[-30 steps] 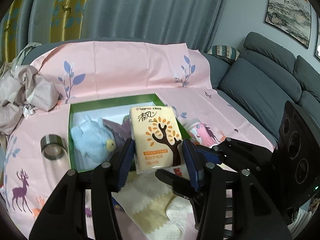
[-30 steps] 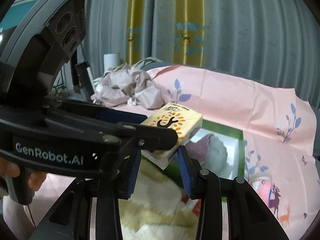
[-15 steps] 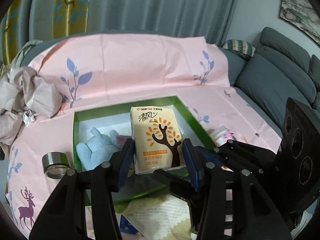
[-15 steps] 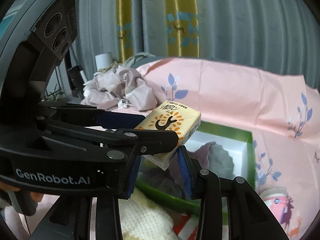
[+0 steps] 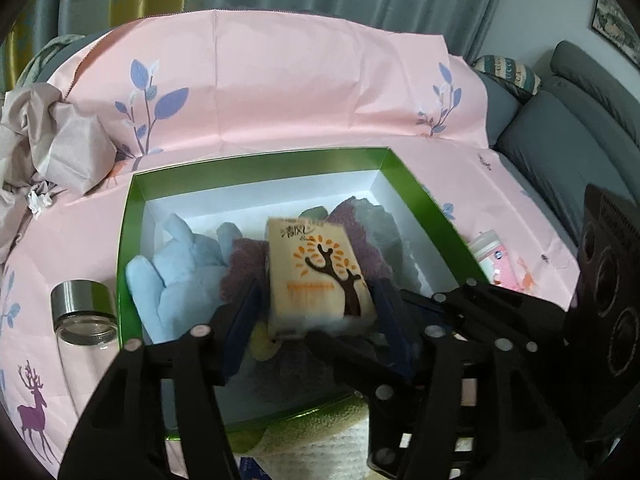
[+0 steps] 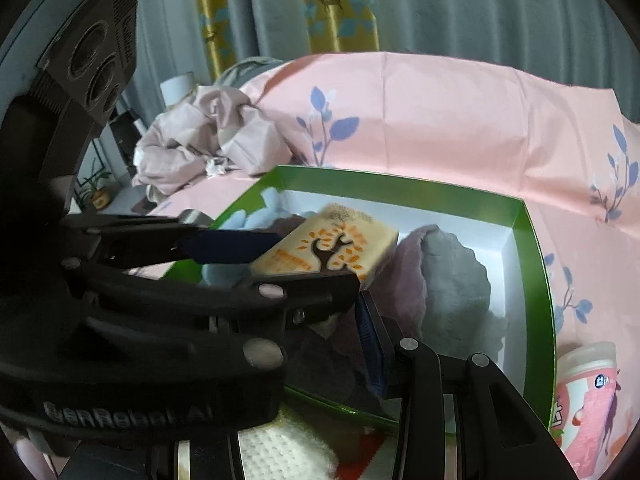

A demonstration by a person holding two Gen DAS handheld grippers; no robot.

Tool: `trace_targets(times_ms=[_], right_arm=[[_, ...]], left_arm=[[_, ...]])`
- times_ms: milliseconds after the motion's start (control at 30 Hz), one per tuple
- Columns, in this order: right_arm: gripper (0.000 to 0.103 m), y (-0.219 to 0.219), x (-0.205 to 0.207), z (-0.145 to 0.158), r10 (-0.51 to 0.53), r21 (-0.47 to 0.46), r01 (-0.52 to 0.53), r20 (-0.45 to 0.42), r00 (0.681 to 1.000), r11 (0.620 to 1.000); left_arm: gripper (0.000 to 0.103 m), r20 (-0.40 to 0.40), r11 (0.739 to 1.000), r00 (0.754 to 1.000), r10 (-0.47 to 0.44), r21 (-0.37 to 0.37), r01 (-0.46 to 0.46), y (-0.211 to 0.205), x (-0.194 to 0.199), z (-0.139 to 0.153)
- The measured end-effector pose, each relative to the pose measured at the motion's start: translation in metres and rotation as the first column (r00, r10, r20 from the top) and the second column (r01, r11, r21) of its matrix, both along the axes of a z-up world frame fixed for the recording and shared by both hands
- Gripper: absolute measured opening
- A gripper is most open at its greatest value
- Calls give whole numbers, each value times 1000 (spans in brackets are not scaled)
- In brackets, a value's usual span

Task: Organize soft objects
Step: 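Lift the tissue pack into the green box and open the right gripper, then reach the right gripper to the cream-and-tan knit towel and grasp it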

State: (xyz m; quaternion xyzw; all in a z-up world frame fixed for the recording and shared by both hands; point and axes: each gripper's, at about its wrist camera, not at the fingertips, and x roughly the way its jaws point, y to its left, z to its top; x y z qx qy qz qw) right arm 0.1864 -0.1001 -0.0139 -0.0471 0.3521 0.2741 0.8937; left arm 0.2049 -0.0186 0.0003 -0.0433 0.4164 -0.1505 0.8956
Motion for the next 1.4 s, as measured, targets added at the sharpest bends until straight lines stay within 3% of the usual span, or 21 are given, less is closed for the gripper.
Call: trace_targets(times_ms=[133,167,267,333,500,633,1133,1400], right_arm=[[41,-1,3,0,-20,-5,20,-24,1000,1000],[41,-2,2,0,-23,-10,23,-25,999,1000],[52,-5,-3,2,-42,-24,41,-23,999,999],[61,-8,-6,4,-59,-32,58,-27,998,998],[63,-16,-24,15,-80,-42,80,-5,997,996],[76,-27,-41,23,-126,-48,126,10,992,991],[78,-57,-109,38,-202,-41,201,-14,979,979],[78,-71,-136,33,-215,-32,214,-53,975,976]], left_arm=[[89,22,1000,1000,17,16,-17,-2,-4,4],[91,33,999,999,28,31,-29,-2,-6,6],[101,43,998,998,45,42,-47,1,-11,9],[102,47,997,997,54,49,-56,3,-14,9],[102,29,992,995,97,82,-99,10,-24,7],[102,35,988,993,117,98,-120,12,-36,9],[102,84,985,985,153,72,-159,10,-109,36],[102,41,981,981,189,35,-191,23,-154,24]])
